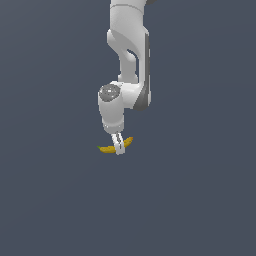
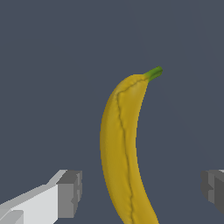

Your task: Pick up the object and move it to a goal position.

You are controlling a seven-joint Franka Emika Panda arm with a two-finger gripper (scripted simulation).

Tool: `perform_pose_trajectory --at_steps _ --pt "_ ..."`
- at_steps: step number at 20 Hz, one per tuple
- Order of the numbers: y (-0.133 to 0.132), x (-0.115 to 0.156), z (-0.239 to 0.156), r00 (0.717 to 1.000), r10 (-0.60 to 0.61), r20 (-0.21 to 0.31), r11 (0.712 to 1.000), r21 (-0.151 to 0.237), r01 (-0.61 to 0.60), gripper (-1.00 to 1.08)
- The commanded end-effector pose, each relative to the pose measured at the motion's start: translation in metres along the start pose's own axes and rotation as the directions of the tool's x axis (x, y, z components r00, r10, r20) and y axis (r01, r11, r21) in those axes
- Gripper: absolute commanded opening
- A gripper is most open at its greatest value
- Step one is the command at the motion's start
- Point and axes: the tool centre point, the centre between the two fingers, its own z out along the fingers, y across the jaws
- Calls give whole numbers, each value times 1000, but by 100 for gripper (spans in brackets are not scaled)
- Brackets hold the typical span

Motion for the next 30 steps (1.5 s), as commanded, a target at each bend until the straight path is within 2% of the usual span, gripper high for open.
perform_pose_trajectory --at_steps 1,8,17,22,23,30 --pt "1 1 1 1000 17 -1 1000 0 -17 100" --pt "1 1 6 1000 16 -1 1000 0 -16 100" --pt "2 1 44 1000 20 -1 1000 0 -20 100" --pt "2 1 52 1000 21 -1 1000 0 -21 100" --pt "2 1 52 1000 21 -1 1000 0 -21 -100" --pt "2 1 52 1000 21 -1 1000 0 -21 -100"
